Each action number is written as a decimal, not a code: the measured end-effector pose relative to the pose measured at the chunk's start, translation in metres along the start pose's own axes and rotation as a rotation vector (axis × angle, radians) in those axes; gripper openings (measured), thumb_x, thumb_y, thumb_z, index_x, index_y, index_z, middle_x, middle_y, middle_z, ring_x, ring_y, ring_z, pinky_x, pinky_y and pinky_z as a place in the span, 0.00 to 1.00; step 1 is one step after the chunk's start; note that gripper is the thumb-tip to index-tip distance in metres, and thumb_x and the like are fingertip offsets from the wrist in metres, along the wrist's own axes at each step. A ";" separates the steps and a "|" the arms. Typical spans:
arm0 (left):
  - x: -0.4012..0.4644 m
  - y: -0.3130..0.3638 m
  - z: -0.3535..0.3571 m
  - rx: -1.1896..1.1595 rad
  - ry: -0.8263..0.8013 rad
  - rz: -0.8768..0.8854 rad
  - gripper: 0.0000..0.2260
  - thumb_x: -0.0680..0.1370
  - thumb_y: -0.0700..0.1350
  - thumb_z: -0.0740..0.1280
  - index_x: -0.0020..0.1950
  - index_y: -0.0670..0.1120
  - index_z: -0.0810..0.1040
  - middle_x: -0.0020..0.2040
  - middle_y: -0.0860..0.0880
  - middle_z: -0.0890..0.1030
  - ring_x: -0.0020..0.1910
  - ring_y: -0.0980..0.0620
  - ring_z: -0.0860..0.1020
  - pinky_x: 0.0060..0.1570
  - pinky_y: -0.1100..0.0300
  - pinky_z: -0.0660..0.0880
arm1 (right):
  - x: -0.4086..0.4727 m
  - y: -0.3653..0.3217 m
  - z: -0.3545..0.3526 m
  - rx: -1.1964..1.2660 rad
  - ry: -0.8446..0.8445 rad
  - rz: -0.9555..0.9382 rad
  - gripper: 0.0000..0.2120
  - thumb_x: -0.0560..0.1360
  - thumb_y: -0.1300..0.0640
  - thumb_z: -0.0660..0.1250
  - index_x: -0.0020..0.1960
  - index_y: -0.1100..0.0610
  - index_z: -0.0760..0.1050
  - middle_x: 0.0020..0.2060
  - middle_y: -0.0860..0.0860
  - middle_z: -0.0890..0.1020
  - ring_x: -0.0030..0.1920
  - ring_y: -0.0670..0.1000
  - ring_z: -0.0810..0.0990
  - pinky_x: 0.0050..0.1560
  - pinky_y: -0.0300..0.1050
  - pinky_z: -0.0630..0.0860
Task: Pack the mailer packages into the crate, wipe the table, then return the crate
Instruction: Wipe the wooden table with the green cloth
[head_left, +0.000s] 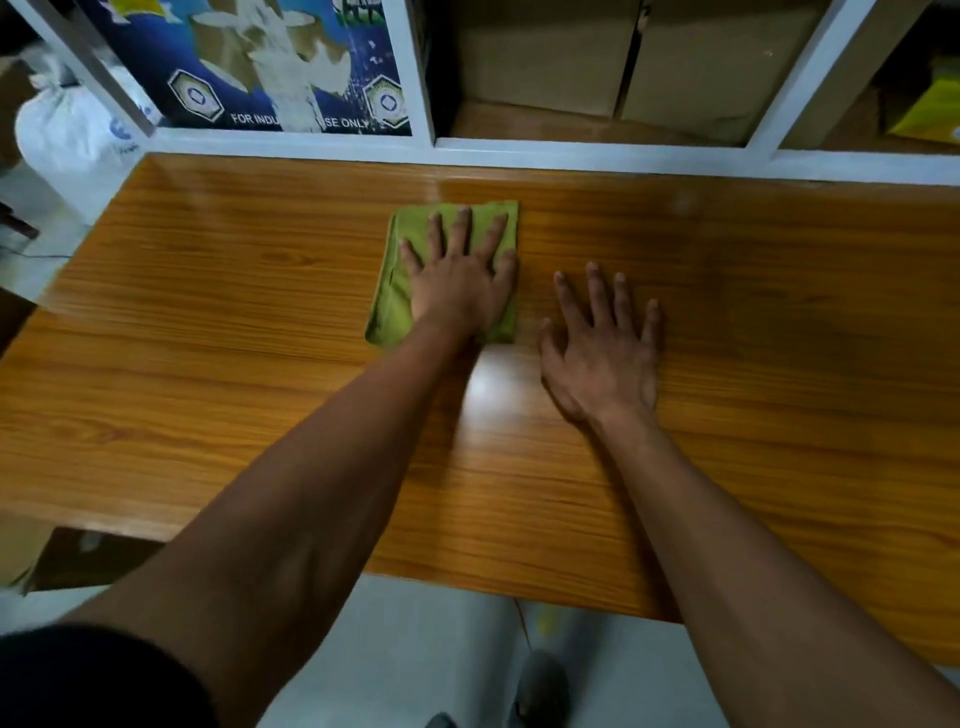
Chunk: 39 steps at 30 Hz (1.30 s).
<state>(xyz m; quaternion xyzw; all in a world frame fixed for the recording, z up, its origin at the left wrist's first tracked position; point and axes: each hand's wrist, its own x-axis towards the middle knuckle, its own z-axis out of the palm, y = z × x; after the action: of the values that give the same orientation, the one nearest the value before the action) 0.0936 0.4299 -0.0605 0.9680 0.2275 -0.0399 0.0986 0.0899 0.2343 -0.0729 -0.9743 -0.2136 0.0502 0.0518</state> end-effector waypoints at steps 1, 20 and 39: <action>-0.019 -0.002 0.002 0.005 0.015 0.019 0.28 0.84 0.68 0.41 0.85 0.67 0.45 0.88 0.51 0.46 0.86 0.39 0.42 0.78 0.27 0.41 | 0.000 -0.001 -0.001 0.002 0.002 0.004 0.31 0.85 0.36 0.39 0.86 0.41 0.38 0.86 0.50 0.39 0.85 0.57 0.38 0.81 0.68 0.38; -0.153 -0.031 0.014 -0.067 0.059 0.051 0.28 0.84 0.68 0.42 0.85 0.68 0.45 0.88 0.52 0.46 0.86 0.42 0.42 0.79 0.29 0.41 | -0.016 -0.008 -0.005 -0.010 -0.008 0.046 0.32 0.84 0.33 0.37 0.86 0.40 0.40 0.86 0.49 0.41 0.85 0.56 0.41 0.82 0.66 0.41; -0.189 -0.032 0.023 -0.028 0.050 0.113 0.28 0.84 0.68 0.41 0.85 0.67 0.44 0.88 0.51 0.46 0.86 0.41 0.42 0.78 0.28 0.40 | -0.084 -0.017 0.011 0.013 0.064 0.057 0.30 0.85 0.36 0.40 0.86 0.40 0.41 0.86 0.48 0.42 0.86 0.55 0.42 0.82 0.66 0.42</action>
<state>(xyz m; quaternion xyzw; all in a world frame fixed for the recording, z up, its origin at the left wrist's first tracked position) -0.0903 0.3714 -0.0658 0.9784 0.1755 -0.0069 0.1086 0.0054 0.2148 -0.0752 -0.9807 -0.1837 0.0220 0.0632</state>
